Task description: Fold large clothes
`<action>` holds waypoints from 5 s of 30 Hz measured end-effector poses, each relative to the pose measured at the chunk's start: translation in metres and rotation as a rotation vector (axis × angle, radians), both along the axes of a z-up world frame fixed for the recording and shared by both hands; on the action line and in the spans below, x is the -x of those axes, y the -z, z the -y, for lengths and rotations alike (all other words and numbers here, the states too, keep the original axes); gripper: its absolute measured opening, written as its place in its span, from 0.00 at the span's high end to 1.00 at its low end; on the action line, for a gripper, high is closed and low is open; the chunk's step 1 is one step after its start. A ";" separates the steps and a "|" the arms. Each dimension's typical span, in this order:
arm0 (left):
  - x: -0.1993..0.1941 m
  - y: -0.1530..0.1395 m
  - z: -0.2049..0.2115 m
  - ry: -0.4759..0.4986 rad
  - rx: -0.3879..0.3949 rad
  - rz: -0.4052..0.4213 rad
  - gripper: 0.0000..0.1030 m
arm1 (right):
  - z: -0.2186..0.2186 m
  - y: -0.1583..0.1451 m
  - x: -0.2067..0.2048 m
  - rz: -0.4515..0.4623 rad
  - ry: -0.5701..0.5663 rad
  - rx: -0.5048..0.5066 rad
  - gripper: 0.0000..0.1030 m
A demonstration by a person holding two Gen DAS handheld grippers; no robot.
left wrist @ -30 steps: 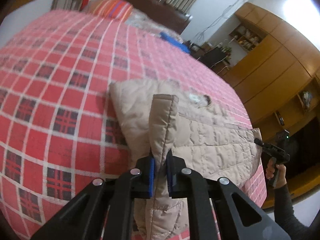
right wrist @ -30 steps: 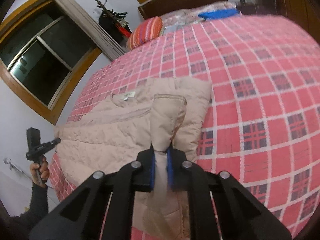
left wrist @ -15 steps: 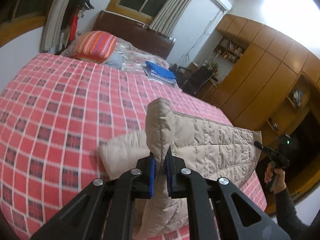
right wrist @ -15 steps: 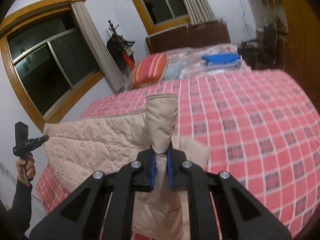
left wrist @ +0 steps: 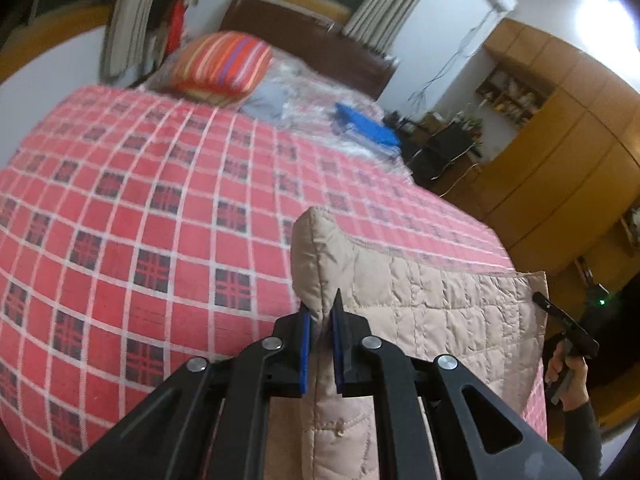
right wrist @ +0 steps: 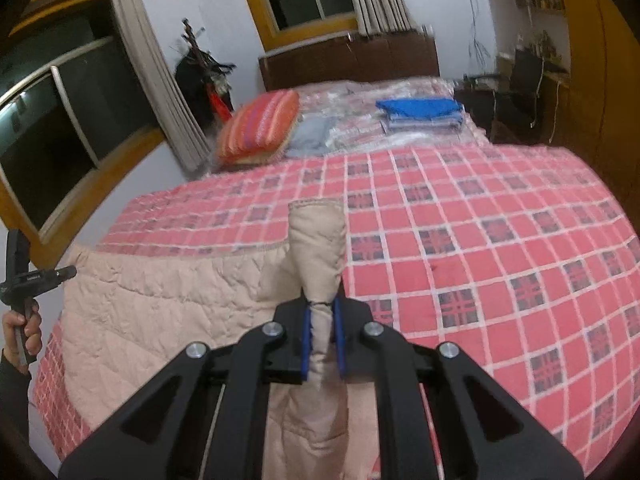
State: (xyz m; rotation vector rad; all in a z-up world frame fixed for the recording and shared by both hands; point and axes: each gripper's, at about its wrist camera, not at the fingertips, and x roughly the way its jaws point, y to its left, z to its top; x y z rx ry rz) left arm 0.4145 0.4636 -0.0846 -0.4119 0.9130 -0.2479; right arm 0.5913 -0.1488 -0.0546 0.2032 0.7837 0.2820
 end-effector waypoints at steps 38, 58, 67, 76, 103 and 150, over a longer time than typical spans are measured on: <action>-0.004 0.100 0.015 -0.002 0.143 -0.257 0.68 | -0.006 0.101 -0.018 -0.389 -0.095 -0.350 0.59; 0.121 0.116 0.022 0.141 0.218 -0.162 0.74 | -0.029 0.111 0.082 -0.365 -0.202 -0.316 0.91; 0.180 0.082 0.032 0.265 0.351 -0.025 0.63 | -0.034 0.083 0.135 -0.281 -0.227 -0.400 0.82; 0.169 0.095 0.036 0.313 0.291 -0.167 0.40 | -0.063 0.077 0.166 -0.219 -0.106 -0.072 0.58; 0.010 0.149 -0.035 0.191 0.383 -0.406 0.13 | -0.436 0.166 0.272 0.454 -0.503 1.280 0.28; -0.043 0.091 -0.002 0.176 0.193 -0.443 0.71 | -0.452 0.093 0.274 0.413 -0.434 0.898 0.67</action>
